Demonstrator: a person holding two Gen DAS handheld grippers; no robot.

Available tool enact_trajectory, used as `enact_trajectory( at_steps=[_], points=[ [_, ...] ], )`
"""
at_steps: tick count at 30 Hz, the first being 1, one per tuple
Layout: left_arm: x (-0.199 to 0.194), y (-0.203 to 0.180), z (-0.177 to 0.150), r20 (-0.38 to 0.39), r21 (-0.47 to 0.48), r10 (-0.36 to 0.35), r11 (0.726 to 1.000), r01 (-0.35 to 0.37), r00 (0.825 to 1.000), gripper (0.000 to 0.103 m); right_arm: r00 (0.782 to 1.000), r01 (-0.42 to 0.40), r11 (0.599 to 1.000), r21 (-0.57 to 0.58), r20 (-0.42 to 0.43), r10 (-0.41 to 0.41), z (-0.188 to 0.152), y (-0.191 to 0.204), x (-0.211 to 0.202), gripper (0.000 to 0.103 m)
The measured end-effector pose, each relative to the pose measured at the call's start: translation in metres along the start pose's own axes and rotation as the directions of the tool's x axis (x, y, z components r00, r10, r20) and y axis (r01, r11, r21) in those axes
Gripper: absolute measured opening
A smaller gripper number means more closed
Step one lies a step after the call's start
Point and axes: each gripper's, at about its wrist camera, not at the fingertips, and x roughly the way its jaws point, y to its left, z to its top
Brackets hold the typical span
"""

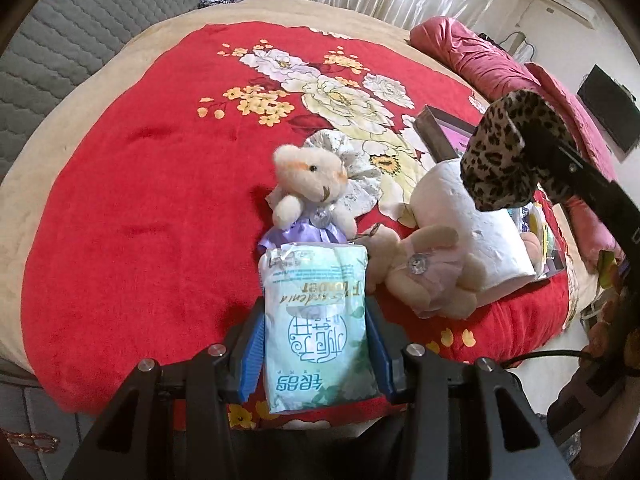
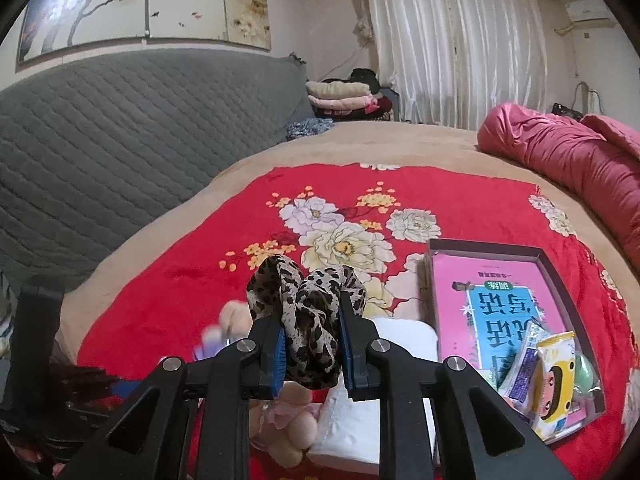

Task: Organize soft objects
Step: 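Lift and carry the tissue pack with the left tool while the right tool carries the scrunchie toward the tray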

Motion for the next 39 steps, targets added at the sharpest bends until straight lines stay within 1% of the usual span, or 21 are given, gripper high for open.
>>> enact_trajectory(
  at_steps=[9,18,24,29,33,37,39],
  points=[
    [-0.011,-0.016,-0.001,0.031,0.036,0.017,0.999,-0.018,0.999,0.046,0.999,0.003,0.999,0.037,0.044,-0.005,0.003,-0.011,-0.021,0.022],
    [-0.022,-0.043,0.003,0.062,0.099,0.002,0.995,-0.008,0.998,0.046,0.996,0.025,0.995,0.096,0.084,-0.033,0.003,-0.035,-0.041,0.022],
    [-0.025,-0.075,0.007,0.07,0.151,-0.028,0.988,0.017,0.997,0.046,0.99,0.082,0.985,0.151,0.105,-0.098,0.0,-0.062,-0.055,0.022],
    [-0.023,-0.106,0.012,0.075,0.204,-0.053,0.978,0.037,0.996,0.046,0.979,0.135,0.971,0.2,0.127,-0.162,-0.005,-0.089,-0.068,0.022],
    [-0.022,-0.133,0.017,0.078,0.243,-0.082,0.968,0.061,0.994,0.046,0.962,0.194,0.948,0.253,0.142,-0.234,-0.009,-0.117,-0.081,0.023],
    [-0.016,-0.156,0.021,0.07,0.28,-0.1,0.957,0.076,0.993,0.046,0.936,0.28,0.918,0.28,0.132,-0.325,-0.016,-0.14,-0.093,0.023],
    [-0.011,-0.169,0.023,0.064,0.3,-0.104,0.951,0.08,0.993,0.046,0.931,0.293,0.91,0.292,0.13,-0.342,-0.019,-0.149,-0.097,0.023]
  ],
)
